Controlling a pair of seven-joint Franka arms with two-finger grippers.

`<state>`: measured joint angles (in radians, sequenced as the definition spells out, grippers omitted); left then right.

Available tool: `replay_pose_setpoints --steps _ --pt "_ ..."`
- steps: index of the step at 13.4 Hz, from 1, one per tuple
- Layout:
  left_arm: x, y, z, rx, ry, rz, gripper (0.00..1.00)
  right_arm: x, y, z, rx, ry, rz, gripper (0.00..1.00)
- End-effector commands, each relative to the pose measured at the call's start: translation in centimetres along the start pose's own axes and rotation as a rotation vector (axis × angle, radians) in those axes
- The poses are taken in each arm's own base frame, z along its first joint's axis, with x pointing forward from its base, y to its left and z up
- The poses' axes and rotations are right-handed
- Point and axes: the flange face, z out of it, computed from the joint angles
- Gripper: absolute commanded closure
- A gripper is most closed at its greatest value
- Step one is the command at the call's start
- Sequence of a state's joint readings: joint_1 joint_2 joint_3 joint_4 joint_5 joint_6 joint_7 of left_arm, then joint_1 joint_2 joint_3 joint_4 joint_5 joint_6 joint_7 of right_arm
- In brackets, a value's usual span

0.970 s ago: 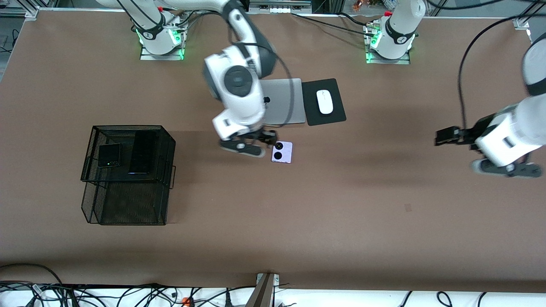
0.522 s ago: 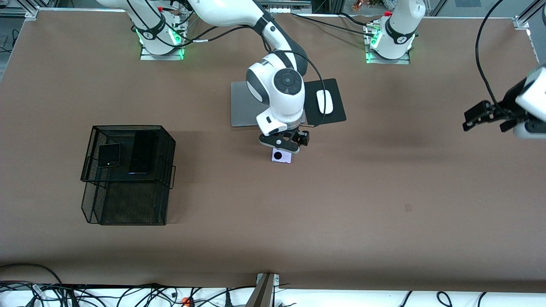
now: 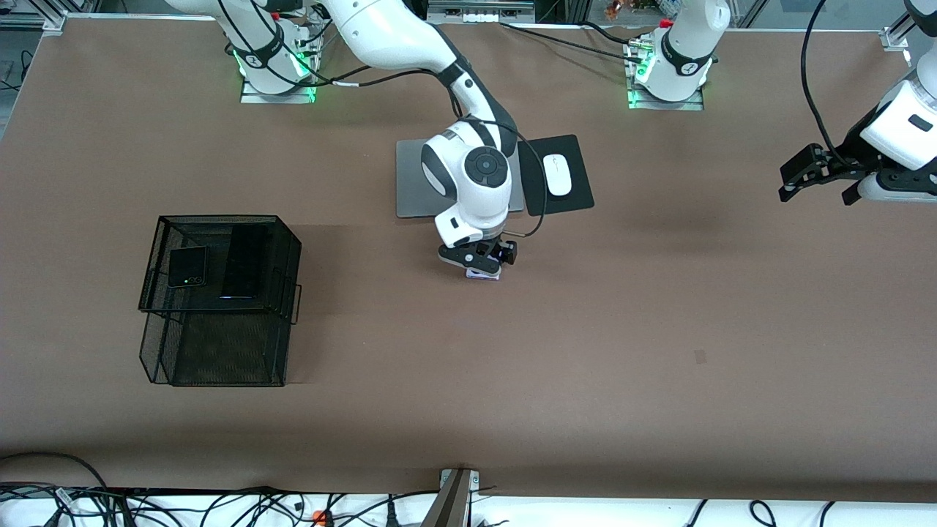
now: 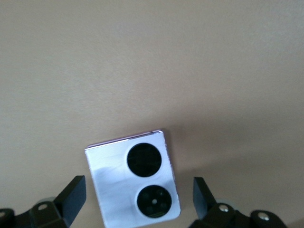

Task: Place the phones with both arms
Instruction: 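Grasp the lavender phone with the right gripper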

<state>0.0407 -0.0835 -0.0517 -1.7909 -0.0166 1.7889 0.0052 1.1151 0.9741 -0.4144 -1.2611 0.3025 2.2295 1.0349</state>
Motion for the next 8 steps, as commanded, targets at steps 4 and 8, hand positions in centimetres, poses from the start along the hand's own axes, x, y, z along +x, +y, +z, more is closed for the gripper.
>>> replay_pose_setpoints --steps 4,8 --pt "0.3 1.3 -0.2 0.028 0.018 0.05 0.0 -0.5 -0.3 1.8 0.04 0.029 -0.016 0.0" --pt "1.1 1.0 -0.3 0.042 0.023 0.053 0.0 -1.3 -0.5 2.8 0.035 0.03 -0.04 0.0"
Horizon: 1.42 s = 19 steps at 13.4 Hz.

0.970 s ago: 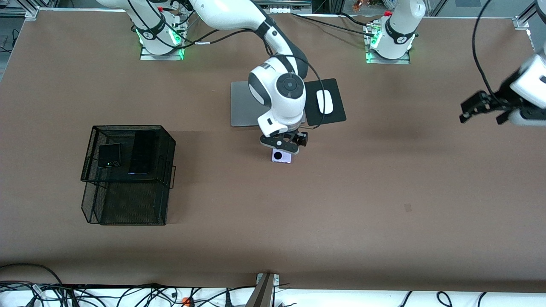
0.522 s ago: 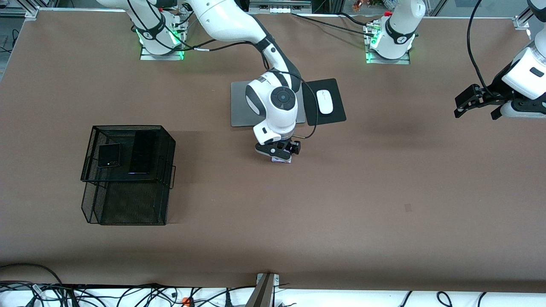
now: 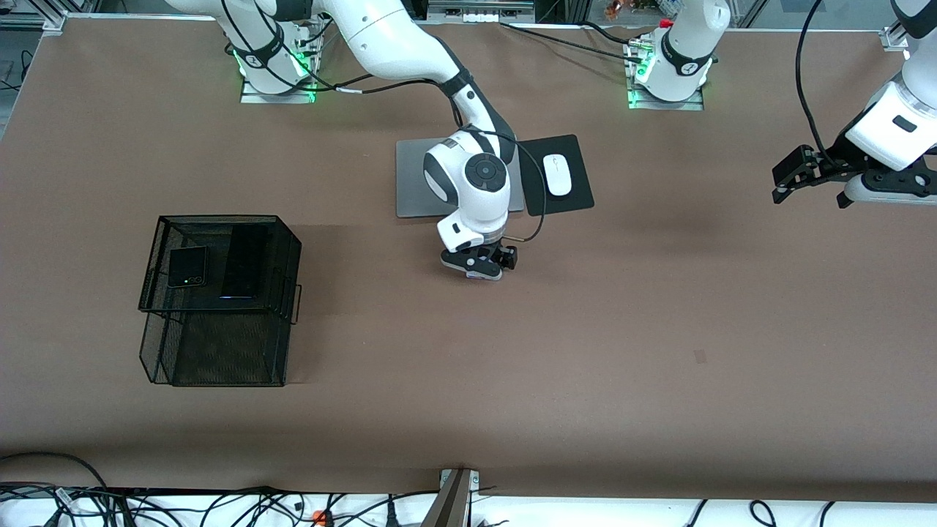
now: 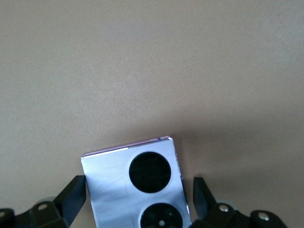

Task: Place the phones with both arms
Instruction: 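Grasp the lavender phone with the right gripper, then carry the lavender phone to the mesh basket with the right gripper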

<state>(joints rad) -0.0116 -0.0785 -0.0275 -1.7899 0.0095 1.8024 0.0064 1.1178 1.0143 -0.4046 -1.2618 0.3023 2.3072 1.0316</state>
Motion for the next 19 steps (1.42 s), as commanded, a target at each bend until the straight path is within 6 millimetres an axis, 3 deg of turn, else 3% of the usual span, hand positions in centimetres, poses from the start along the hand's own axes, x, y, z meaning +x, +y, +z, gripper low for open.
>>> replay_pose_setpoints --steps 1,3,4,6,7,9,11,12,14,16,17,19 --pt "1.3 -0.3 -0.3 0.021 0.013 0.016 0.0 -0.8 -0.2 0.6 0.007 0.001 -0.032 0.0" --pt "2.1 -0.5 -0.4 0.021 0.015 0.014 0.0 -0.8 -0.1 0.8 0.005 0.001 -0.038 0.0" --pt "2.3 -0.7 -0.4 0.021 0.011 0.011 0.0 -0.8 -0.1 0.8 0.004 0.002 -0.042 0.1" --pt "2.1 -1.1 -0.3 0.02 -0.003 0.008 0.0 -0.7 -0.2 0.6 0.007 0.004 -0.072 0.72" --pt "2.1 -1.1 -0.3 0.02 -0.007 0.012 0.0 -0.5 -0.3 0.1 0.009 0.002 -0.09 0.89" --pt "2.1 -1.0 -0.3 0.018 -0.007 0.012 0.0 0.4 -0.3 -1.8 0.012 -0.002 -0.091 0.99" --pt "2.0 -0.9 -0.2 0.018 -0.015 0.013 0.0 1.9 -0.4 -5.2 -0.011 -0.014 -0.077 1.0" --pt "2.0 -0.7 -0.4 0.018 -0.013 0.015 0.0 3.0 -0.3 -7.4 -0.037 -0.023 -0.069 1.0" --pt "2.0 -0.6 -0.5 0.019 -0.013 0.017 0.0 4.7 -0.7 -14.0 -0.063 -0.032 -0.072 1.0" --pt "2.0 -0.6 -0.5 0.019 -0.013 0.014 0.0 8.3 1.8 -20.5 -0.067 -0.067 -0.1 1.0" --pt "2.0 -0.6 -0.5 0.019 -0.012 0.012 0.0 11.2 4.2 -23.4 -0.056 -0.095 -0.115 1.0" --pt "2.0 -0.6 -0.5 0.019 -0.012 0.013 0.0 17.1 9.9 -26.2 -0.073 -0.161 -0.177 1.0"
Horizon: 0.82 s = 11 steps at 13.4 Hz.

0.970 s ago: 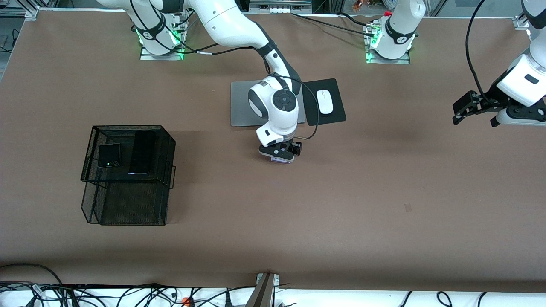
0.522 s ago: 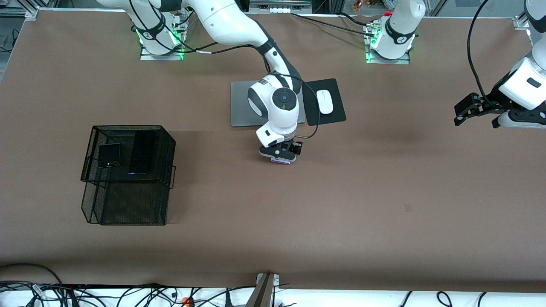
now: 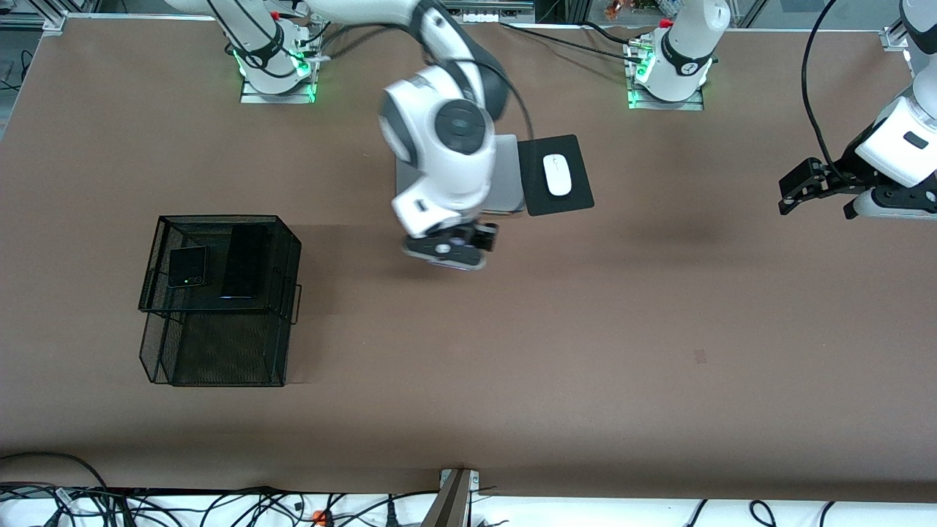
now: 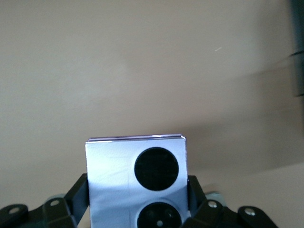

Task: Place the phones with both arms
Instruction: 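Carry the lavender phone to the mesh basket with the right gripper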

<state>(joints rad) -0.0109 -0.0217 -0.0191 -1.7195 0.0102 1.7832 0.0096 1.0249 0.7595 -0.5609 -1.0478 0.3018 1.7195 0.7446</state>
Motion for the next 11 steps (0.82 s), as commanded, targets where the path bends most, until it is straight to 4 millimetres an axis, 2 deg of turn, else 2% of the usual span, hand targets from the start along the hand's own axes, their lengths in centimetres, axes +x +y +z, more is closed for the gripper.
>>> replay_pose_setpoints --steps 1,2,4,6,7,9,11 --pt "0.3 0.0 -0.6 0.02 -0.006 0.019 0.0 6.2 8.9 -2.9 0.012 -0.094 -0.084 1.0" --pt "0.3 0.0 -0.6 0.021 -0.006 0.021 0.0 9.1 13.4 -3.7 0.017 -0.118 -0.102 1.0" --pt "0.3 0.0 -0.5 0.021 -0.009 0.023 0.0 14.4 21.6 -3.1 0.028 -0.138 -0.158 1.0" --pt "0.3 0.0 -0.6 0.021 -0.008 0.023 0.0 18.3 28.1 -2.1 0.046 -0.119 -0.228 1.0" --pt "0.3 0.0 -0.6 0.021 -0.008 0.023 0.0 20.0 31.0 -1.1 0.047 -0.104 -0.254 1.0" --pt "0.3 0.0 -0.6 0.02 -0.008 0.022 0.0 22.8 34.9 1.9 0.034 -0.067 -0.291 1.0" --pt "0.3 -0.1 -0.6 0.021 -0.008 0.023 0.0 24.8 37.7 6.0 0.012 -0.043 -0.311 1.0"
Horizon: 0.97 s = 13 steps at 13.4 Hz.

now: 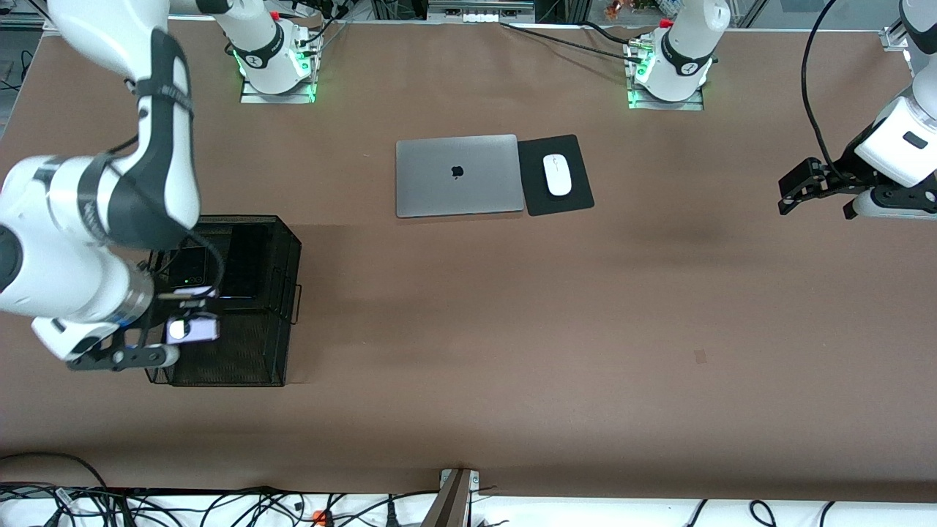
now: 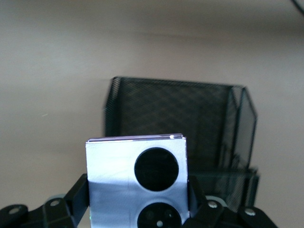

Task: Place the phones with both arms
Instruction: 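Lower the lavender phone into the back pocket and open the right gripper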

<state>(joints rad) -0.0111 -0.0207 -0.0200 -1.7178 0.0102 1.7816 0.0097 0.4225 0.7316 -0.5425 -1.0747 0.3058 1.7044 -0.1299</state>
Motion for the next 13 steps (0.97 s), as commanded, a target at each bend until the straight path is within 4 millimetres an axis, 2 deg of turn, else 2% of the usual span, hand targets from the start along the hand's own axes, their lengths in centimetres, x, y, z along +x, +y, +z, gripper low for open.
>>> replay_pose_setpoints --steps 1,3,5,7,8,9,10,11,13 --pt "0.3 -0.1 -0.5 0.021 -0.008 0.025 0.0 1.9 2.6 4.9 0.005 0.032 -0.027 1.0" --pt "0.3 -0.1 -0.5 0.021 -0.008 0.025 0.0 2.6 3.3 9.6 0.014 0.018 -0.034 1.0" --pt "0.3 -0.1 -0.6 0.021 -0.007 0.025 0.0 2.7 4.1 13.0 0.008 0.012 -0.017 1.0" --pt "0.3 -0.1 -0.6 0.021 -0.007 0.025 0.0 2.4 3.0 15.8 0.029 0.01 -0.02 1.0" --pt "0.3 0.0 -0.6 0.02 -0.007 0.024 0.0 2.3 3.0 16.6 0.032 0.011 -0.006 0.99" --pt "0.3 -0.1 -0.5 0.021 -0.008 0.025 0.0 2.3 3.0 16.9 0.036 0.018 0.003 0.71" --pt "0.3 -0.1 -0.5 0.021 -0.008 0.025 0.0 2.3 2.8 17.1 0.063 0.023 0.017 0.16" --pt "0.3 -0.1 -0.5 0.021 -0.008 0.026 0.0 2.4 2.8 17.0 0.075 0.028 0.021 0.0" --pt "0.3 -0.1 -0.5 0.021 -0.007 0.025 0.0 2.4 2.8 16.1 0.078 0.033 0.015 0.0"
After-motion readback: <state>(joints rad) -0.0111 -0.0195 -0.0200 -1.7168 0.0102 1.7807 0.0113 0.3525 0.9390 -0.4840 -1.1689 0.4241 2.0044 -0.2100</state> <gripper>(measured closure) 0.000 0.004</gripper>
